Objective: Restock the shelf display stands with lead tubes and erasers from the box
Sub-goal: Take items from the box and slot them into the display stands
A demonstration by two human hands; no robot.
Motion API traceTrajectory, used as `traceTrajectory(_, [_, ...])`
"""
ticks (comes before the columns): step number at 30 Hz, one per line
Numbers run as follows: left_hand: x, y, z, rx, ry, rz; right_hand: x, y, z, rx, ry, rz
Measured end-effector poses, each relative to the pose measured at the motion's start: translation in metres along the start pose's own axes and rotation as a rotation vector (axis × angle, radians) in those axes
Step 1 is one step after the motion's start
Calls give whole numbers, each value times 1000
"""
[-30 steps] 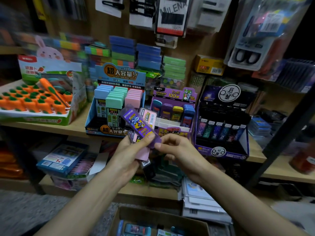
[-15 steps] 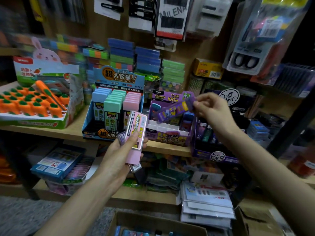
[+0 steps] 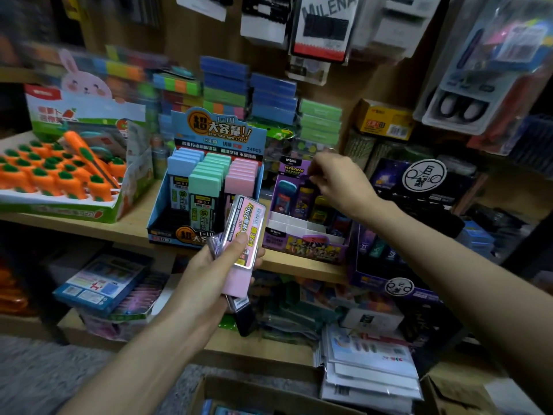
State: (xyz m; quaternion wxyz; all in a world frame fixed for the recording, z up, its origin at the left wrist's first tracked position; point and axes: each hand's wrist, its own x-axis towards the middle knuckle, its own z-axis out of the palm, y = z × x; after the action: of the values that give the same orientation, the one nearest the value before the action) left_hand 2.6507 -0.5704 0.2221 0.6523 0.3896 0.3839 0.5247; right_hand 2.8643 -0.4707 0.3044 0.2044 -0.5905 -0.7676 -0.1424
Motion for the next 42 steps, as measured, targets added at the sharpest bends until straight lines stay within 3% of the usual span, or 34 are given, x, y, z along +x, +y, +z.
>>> traceTrajectory(8, [-4,1,0,-12,-19,13,-6,2,16,-102,5,15])
traceTrajectory(11, [-5,0,2,-19,-38,-5,-15,-6,4,22,69,37])
traceTrajectory(14, [-8,-2,9,-20,-73,-7,-44,-28,-9,487,89,157])
traceTrajectory(17, [-12,-6,18,-14,-120,-31,-83,-56,-15,1126,-166,387])
traceTrajectory(19, [-15,-10,22,4,-147,-46,-104,-65,-16,1376,-256,503])
traceTrajectory(21, [-17,-15,26,12,-172,-47,-117,-67,-18,1506,-232,579])
traceTrajectory(27, [-13,-28,33,48,-136,-33,-138,-50,-22,1542,11,773])
traceTrajectory(32, [-8,-21,36,58,-79,11,-156,-38,-18,1588,-20,758])
traceTrajectory(36, [-3,-16,37,26,-29,36,-169,-42,-5,1502,-162,643])
traceTrajectory(40, [-5,-10,35,57,-77,46,-171,-53,-2,1163,-357,378])
traceTrajectory(42, [-5,-4,30,88,-108,60,-162,-56,-10,1002,-328,235])
